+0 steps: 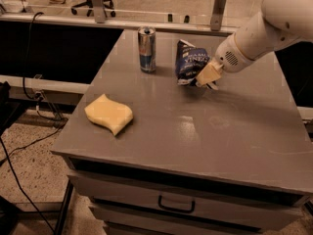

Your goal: Move blue chip bag near redbull can

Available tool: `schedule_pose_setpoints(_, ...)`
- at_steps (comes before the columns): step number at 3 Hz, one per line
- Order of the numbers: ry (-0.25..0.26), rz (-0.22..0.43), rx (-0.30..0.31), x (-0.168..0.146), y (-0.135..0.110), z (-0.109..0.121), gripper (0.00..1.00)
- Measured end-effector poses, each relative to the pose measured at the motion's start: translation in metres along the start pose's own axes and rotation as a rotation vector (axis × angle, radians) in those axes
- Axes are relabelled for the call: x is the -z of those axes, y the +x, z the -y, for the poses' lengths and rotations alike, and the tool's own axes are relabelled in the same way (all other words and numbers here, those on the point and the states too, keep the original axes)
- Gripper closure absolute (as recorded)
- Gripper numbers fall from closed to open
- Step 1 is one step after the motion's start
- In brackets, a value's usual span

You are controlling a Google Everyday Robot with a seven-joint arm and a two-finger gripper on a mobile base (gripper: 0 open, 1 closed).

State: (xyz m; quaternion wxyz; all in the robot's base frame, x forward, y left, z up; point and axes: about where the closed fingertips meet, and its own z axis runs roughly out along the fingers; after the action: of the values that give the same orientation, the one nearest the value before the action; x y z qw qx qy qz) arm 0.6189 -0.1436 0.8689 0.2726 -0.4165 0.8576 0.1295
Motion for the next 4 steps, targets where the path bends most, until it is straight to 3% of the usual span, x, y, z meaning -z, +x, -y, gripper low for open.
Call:
schedule_pose_setpoints(3,-0.018,0.035,0.006,-0.017,-0.021,-0.013,0.08)
schedule_pose_setpoints(4,-0.02,0.037,0.007,-0.018,-0.022,-0.014,0.0)
